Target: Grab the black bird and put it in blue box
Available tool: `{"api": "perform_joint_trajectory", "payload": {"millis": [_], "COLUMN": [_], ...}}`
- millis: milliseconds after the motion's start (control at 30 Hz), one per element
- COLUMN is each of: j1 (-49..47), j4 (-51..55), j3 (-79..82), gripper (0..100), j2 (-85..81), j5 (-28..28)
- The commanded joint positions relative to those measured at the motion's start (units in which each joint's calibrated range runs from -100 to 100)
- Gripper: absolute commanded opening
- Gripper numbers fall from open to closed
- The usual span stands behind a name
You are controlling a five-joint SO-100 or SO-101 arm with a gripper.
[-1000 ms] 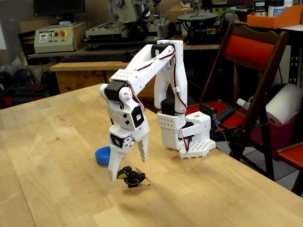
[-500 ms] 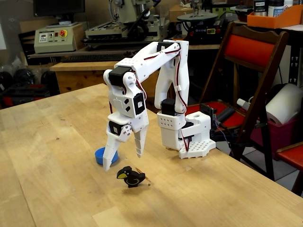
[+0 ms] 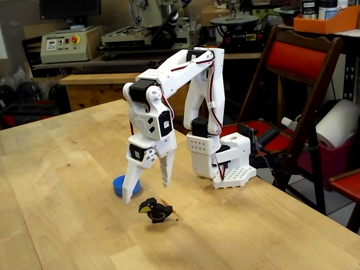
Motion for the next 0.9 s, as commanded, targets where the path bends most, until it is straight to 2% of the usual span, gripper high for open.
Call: {"api": "perform_joint_trajectory", "payload": {"millis": [0, 500, 867], "j1": [0.6, 0.3, 0.3], "j4": [0.6, 0.6, -0.2], "j3": [-2.1, -1.8, 7.1], "gripper": [42, 42, 42], "j2": [-4.3, -9.5, -18.6], "j5": [-0.2, -2.3, -2.4]}}
